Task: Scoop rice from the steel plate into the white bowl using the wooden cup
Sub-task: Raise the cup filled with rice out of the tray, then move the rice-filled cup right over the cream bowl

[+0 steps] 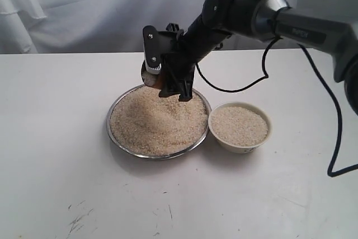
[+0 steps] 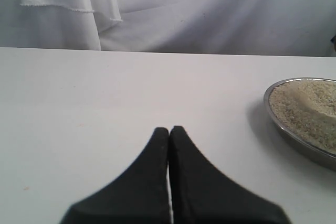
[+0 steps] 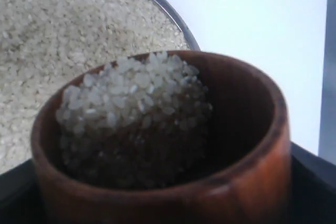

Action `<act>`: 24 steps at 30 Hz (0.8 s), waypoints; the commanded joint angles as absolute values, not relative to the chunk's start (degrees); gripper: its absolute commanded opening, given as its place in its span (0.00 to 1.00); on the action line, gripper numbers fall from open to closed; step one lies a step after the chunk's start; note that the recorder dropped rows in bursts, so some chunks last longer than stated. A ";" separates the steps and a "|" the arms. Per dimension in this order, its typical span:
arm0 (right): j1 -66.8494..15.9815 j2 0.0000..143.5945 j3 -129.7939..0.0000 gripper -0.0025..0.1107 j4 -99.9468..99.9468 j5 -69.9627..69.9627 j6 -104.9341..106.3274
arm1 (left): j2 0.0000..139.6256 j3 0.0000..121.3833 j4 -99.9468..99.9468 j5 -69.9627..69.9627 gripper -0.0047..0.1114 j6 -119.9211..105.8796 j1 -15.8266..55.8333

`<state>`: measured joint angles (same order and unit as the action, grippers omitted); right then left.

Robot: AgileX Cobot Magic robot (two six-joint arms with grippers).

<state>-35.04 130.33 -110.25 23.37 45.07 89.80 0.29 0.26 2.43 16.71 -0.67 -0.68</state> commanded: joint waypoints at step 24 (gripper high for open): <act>-22.56 106.23 -74.36 0.02 8.24 29.91 88.39 | 0.00 0.00 2.48 16.34 0.04 -0.49 -0.60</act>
